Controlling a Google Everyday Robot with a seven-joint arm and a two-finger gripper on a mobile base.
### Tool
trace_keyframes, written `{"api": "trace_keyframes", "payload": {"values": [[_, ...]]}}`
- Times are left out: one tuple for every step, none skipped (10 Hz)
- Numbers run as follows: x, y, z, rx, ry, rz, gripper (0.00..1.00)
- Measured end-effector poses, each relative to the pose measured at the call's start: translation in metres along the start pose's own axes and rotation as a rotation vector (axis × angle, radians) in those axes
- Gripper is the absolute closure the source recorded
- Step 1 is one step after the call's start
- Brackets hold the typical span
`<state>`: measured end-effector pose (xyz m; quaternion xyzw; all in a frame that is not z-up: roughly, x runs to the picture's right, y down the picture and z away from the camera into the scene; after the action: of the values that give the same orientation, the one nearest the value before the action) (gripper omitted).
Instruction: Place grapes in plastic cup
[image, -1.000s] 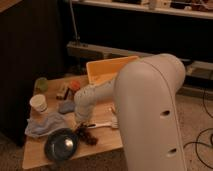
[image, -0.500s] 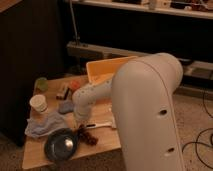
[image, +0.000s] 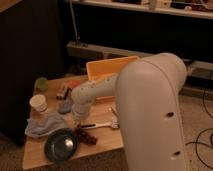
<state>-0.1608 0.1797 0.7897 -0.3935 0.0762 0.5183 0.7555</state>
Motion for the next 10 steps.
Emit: {"api": "trace_keyframes", "payload": {"values": [[-0.003, 0.003, -0.009, -0.005, -0.013, -0.004, 1.00], [-0.009, 0.010, -0.021, -0.010, -0.029, -0.015, 1.00], [-0.016, 0.017, -0.037, -0.021, -0.050, -0.029, 1.00], [-0.022, 0.019, -0.051, -0.028, -0.068, -0.035, 1.00], [-0.028, 0.022, -0.068, -0.040, -0.088, -0.043, 1.00], [-0.033, 0.029, -0.083, -0.051, -0.106, -0.059, 1.00], [-0.040, 0.037, -0.101, -0.058, -0.124, -0.082, 1.00], [-0.045, 0.044, -0.115, -0.061, -0.136, -0.098, 1.00], [-0.054, 0.054, -0.137, -0.066, -0.158, -0.128, 1.00], [-0.060, 0.059, -0.148, -0.067, -0.169, -0.145, 1.00]]}}
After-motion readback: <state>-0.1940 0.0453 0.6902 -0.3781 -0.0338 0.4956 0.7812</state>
